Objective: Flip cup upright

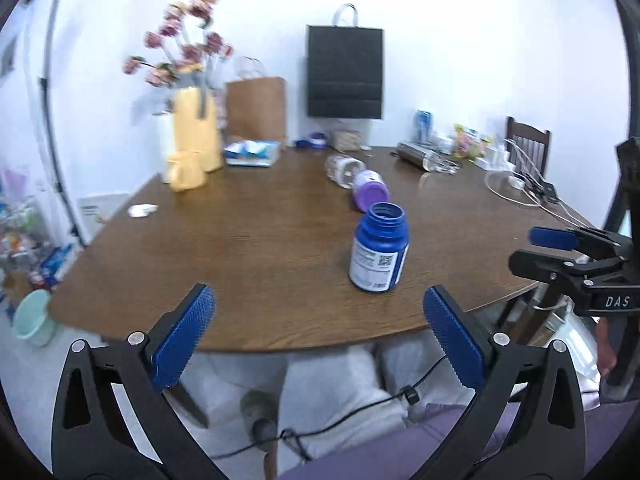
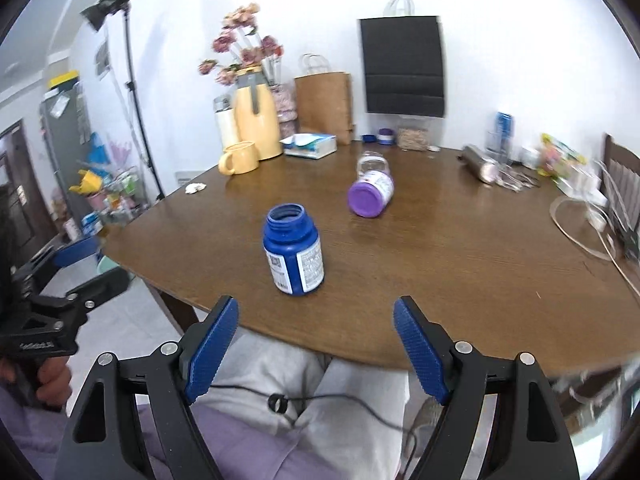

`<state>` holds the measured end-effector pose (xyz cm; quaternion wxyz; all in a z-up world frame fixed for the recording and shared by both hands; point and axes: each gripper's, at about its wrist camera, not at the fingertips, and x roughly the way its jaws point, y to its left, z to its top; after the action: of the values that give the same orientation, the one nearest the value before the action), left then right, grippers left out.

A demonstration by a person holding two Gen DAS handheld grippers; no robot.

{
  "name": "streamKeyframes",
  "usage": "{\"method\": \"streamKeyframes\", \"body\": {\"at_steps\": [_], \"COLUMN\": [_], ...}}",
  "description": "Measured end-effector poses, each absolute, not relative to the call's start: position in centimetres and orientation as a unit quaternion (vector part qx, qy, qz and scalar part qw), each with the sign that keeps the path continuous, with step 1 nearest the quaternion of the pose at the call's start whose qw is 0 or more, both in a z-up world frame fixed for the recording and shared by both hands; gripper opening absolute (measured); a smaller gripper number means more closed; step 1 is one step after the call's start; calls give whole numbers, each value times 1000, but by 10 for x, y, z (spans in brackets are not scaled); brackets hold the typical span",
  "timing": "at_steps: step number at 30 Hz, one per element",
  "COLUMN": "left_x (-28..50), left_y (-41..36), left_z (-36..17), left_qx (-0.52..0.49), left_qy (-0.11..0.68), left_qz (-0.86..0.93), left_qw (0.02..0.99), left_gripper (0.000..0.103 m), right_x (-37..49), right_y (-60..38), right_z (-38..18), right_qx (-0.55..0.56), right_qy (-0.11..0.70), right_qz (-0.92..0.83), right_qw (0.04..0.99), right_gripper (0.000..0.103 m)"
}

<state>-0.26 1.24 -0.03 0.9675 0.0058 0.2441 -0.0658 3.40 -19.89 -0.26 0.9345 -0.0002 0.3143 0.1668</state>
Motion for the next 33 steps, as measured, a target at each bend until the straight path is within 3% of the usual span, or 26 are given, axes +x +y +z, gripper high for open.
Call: {"method": "streamKeyframes", "body": {"at_steps": [5, 33], "left_x": [-42, -40], "left_y": [13, 9], "left_z": [2, 9], "left_qx": [-6, -4], "left_qy": [236, 242], "left_qz": [-50, -25], "left_qw": [970, 970], "left_gripper": [103, 103], "right_x": [4, 2], "right_y": [-197, -197], "right_z": [-17, -8], "right_qx": [35, 28], "right_qy": [327, 310], "right_qz": [174, 158], "right_qw": [928, 937], "right_gripper": [84, 84]}}
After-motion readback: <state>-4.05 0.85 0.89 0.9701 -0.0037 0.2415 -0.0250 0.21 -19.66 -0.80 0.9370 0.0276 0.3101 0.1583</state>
